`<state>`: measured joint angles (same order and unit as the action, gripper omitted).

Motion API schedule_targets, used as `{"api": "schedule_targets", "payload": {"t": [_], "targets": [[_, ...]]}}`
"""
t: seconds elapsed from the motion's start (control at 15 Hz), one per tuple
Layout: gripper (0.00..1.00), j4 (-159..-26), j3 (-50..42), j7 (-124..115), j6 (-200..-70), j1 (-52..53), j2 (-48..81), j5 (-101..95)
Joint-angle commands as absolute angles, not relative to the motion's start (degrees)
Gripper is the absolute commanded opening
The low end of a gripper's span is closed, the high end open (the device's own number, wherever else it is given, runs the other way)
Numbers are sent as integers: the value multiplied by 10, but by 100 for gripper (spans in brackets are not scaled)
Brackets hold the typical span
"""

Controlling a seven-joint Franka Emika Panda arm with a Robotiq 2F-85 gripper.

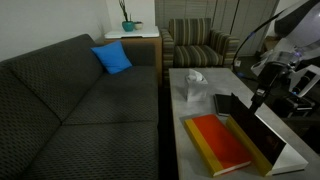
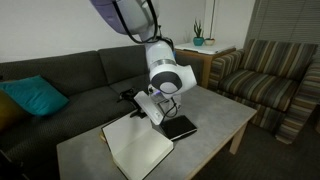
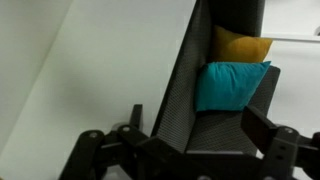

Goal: Open the cover of the black and yellow book

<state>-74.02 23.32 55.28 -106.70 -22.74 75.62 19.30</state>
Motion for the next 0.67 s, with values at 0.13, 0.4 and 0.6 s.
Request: {"api": "schedule_targets", "payload": {"t": [0.13, 0.4, 0.6], "targets": [[100, -718, 211, 587, -980, -208, 759, 227], [100, -623, 179, 560, -963, -183, 828, 235], [100, -538, 167, 541, -932, -172, 901, 235]]}}
